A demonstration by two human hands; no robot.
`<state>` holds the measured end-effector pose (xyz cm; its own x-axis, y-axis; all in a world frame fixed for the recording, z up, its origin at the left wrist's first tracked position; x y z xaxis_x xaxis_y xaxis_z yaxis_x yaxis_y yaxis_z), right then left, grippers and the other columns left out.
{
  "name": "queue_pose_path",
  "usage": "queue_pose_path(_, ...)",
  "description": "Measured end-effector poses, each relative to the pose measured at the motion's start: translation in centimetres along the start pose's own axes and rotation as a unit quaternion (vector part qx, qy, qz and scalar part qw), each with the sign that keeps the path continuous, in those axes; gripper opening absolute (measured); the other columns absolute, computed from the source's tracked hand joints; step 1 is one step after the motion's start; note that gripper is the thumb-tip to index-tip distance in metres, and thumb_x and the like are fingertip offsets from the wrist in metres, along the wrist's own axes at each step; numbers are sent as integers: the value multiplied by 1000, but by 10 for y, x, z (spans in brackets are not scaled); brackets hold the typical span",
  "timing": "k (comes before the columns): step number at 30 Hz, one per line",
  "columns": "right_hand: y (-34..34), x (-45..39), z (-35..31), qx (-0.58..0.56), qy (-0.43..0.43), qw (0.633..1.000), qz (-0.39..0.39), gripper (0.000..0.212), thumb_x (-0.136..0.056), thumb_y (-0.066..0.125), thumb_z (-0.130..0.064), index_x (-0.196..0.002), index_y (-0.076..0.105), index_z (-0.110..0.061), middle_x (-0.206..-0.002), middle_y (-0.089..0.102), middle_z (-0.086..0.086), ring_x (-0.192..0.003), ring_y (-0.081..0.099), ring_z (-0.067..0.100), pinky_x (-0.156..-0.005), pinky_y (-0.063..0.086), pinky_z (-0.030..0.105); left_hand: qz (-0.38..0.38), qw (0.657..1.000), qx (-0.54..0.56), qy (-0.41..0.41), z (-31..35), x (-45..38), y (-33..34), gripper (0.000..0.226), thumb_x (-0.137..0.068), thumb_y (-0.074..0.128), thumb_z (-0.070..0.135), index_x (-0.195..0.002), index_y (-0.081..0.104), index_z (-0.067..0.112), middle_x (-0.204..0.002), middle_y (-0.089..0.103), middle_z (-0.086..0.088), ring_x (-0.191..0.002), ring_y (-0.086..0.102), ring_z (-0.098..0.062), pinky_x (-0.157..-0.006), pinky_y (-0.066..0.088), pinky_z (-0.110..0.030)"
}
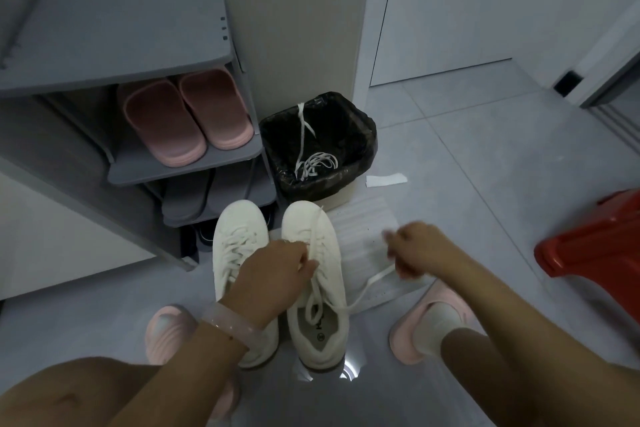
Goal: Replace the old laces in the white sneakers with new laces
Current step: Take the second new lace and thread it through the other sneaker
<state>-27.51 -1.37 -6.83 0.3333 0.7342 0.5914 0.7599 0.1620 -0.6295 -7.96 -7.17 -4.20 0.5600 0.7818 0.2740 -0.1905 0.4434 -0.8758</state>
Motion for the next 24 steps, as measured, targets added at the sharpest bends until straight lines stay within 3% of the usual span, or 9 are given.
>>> queue_pose_path(2,45,9,18,33,52,992,-105,57,-96,33,-50,-66,60,-9,-45,58,1,-43,56,12,-59,53,26,-5,1000,-7,-16,-1,-2,5,30,-95,43,38,-107,57,15,-97,57,-2,-96,55,-19,-75,38,-27)
queue_pose_path(5,95,27,35,-165,151,957,-186,47,-95,42,-47,-79,59,-6,-61,60,8,-49,57,14,-48,48,19,13,999,5,-46,-1,-6,13,27,-95,43,33,-107,54,11,-97,53,-3,-98,54,-20,-74,37,-27)
queue_pose_path(8,99,22,21,-301,100,941,-116,21,-93,52,-18,-77,58,-7,-67,53,8,-54,47,12,-45,40,15,14,998,2,-60,-1,-9,18,15,-95,42,24,-97,49,12,-93,47,-2,-96,52,-20,-70,34,-24)
queue_pose_path(11,79,14,0,-434,49,898,-49,18,-92,51,-12,-75,57,-11,-72,58,6,-64,51,13,-59,44,18,57,998,5,-37,7,-13,11,14,-93,43,18,-95,54,10,-94,51,0,-89,53,-19,-69,37,-24)
queue_pose_path(14,44,17,-27,-530,-14,848,-16,25,-98,41,-18,-80,56,-10,-71,61,4,-69,58,14,-71,49,26,148,959,242,-22,23,-15,-15,10,-94,45,11,-85,49,16,-72,52,6,-68,54,-10,-59,39,-15)
queue_pose_path(17,7,30,-49,-497,-97,861,40,30,-101,33,-22,-83,54,-11,-63,57,0,-58,54,8,-60,48,18,117,880,459,37,44,-19,-28,26,-95,43,7,-103,45,32,-101,62,8,-88,62,3,-81,48,-10)
queue_pose_path(19,-14,41,-59,-441,-152,879,96,33,-102,29,-24,-83,53,-12,-58,54,-4,-53,50,5,-59,46,16,104,887,448,50,46,-20,-30,33,-96,43,12,-119,39,36,-116,54,15,-110,57,-1,-97,44,-16)
queue_pose_path(22,-34,58,-77,-343,-246,893,154,31,-101,31,-19,-80,53,-11,-54,51,-5,-48,46,2,-52,42,13,124,872,472,-23,30,-18,-37,22,-99,38,23,-101,59,23,-99,65,9,-99,63,-10,-97,46,-33)
queue_pose_path(24,-25,64,-94,-271,-300,907,117,28,-99,37,-16,-76,52,-16,-50,51,-8,-46,46,2,-49,40,15,37,841,536,-64,34,-15,-31,45,-100,29,32,-79,68,20,-78,70,3,-78,67,-12,-86,51,-31)
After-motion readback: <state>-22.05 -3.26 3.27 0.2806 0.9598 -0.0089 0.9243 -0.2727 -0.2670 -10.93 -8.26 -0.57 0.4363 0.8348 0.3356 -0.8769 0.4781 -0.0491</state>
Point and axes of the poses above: each hand's wrist, its own x-axis away from the middle knuckle, its own y-axis out of the palm, z = x × y, the point moved 8 cm from there along -x, towards the middle knuckle
